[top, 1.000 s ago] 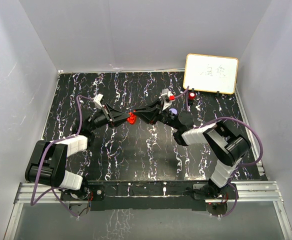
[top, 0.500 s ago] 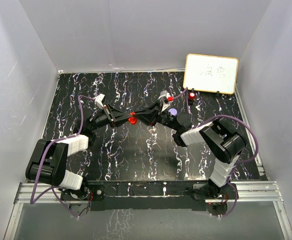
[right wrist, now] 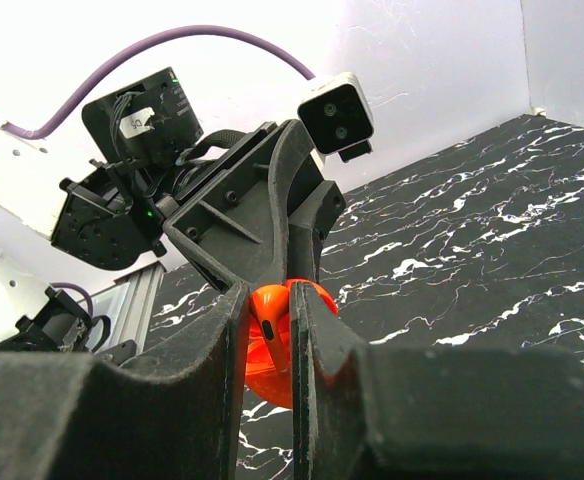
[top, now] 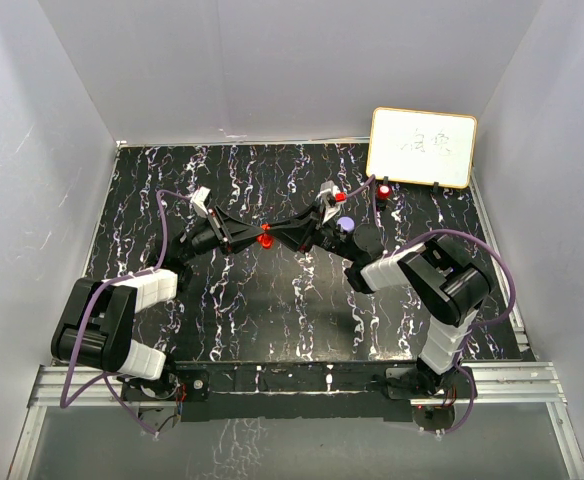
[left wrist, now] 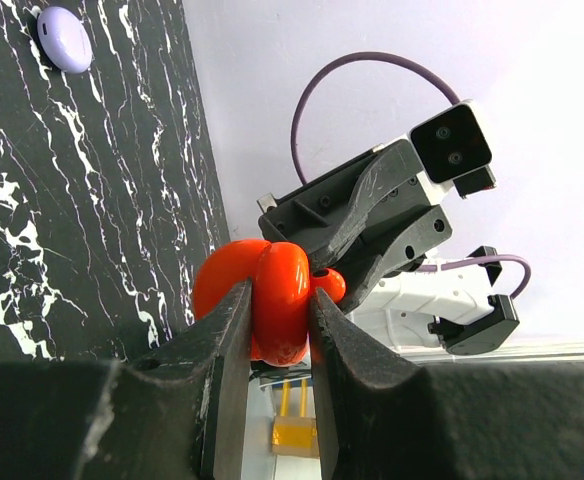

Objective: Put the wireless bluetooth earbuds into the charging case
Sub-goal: Place the earbud in the charging case.

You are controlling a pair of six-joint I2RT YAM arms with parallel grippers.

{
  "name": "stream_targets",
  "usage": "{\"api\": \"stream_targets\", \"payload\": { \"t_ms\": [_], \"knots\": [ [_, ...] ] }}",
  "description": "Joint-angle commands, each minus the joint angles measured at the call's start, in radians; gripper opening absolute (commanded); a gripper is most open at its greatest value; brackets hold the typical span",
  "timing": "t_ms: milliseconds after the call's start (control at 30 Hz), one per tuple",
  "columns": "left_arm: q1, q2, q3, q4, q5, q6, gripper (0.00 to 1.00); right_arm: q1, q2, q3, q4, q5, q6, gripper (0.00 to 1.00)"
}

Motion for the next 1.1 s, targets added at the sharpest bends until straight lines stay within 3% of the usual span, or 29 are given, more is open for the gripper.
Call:
{"api": "stream_targets", "payload": {
  "t_ms": [0, 1067],
  "knots": [
    [-0.008, -0.006, 0.039, 0.028, 0.003, 0.006, 0.00, -0.002, 0.012, 0.008, 0.234, -0.003, 0.001, 0.00],
    [-0.013, 0.000, 0.032, 0.035, 0.005, 0.003, 0.00, -0.002, 0.010, 0.009, 0.275, 0.027, -0.015, 0.00]
  ]
}}
